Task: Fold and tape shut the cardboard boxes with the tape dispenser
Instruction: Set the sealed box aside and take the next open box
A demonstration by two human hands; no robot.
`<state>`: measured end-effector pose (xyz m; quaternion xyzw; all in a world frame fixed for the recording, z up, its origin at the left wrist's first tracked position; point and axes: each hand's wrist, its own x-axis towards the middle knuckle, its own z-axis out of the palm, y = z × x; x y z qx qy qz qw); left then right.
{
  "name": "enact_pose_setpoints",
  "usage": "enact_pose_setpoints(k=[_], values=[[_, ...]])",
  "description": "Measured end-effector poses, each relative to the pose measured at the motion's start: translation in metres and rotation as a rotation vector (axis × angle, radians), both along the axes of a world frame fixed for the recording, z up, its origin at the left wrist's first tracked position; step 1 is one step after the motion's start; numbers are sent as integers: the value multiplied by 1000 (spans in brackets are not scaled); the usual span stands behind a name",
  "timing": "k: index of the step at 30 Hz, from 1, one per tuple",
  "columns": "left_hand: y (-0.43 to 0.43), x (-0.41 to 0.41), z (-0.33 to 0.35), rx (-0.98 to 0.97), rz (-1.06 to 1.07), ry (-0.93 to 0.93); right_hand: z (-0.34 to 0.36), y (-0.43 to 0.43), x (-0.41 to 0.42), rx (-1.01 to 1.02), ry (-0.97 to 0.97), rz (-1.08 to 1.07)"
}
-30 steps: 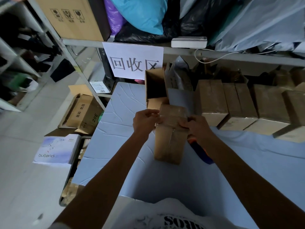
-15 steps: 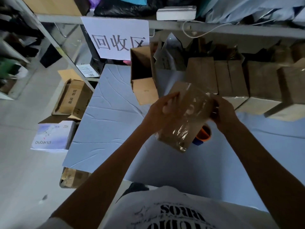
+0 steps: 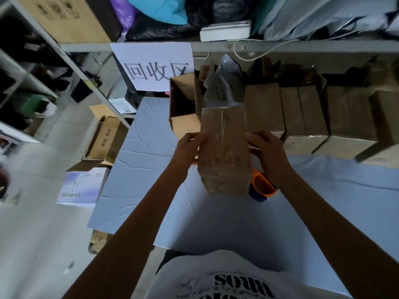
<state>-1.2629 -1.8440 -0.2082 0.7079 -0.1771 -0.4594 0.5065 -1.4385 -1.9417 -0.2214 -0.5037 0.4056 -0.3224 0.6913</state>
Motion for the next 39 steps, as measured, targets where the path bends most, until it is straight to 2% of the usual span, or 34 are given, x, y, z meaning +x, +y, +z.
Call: enact_pose_setpoints(k=[5,10,12,15,17,19,21,23,24,26,27,28,30,31,32,35,39], values=[[-18,10,0,-136,-53,16,15,-15,13,-210,59,31],[-56,17,7,-285,-91,-11,25,-46,34,-186,112,65],[-76,23,4,-315,-153,-130,25,-60,45,-261,234,119],[-105,33,-7,-103,-286,-551,9,-79,60,-346,448,113],[-115,31,-19,-82,-349,-662,-6,-84,69,-358,589,100],[-118,26,-30,-32,-506,-874,-21,-86,72,-480,755,120],[-116,25,-39,-8,-607,-956,-34,-86,73,-676,994,206],[-111,23,-37,-76,-599,-956,-44,-86,70,-755,1111,243],[-110,25,-32,-110,-548,-990,-48,-85,69,-767,1115,231],[-112,38,-22,-195,-296,-1178,-51,-86,68,-773,1129,221],[-114,48,-18,-138,-180,-1251,-51,-86,67,-768,1136,235],[-116,60,-15,35,-131,-1274,-51,-86,66,-767,1130,253],[-118,79,-11,453,-240,-1059,-49,-85,66,-760,1081,293],[-116,81,-10,559,-309,-953,-48,-83,64,-735,1030,305],[-110,80,-12,577,-348,-888,-44,-79,62,-711,966,305],[-88,75,-8,476,-294,-1008,-30,-64,55,-720,787,241],[-36,87,17,394,-307,-1063,-6,-49,55,-699,588,223]])
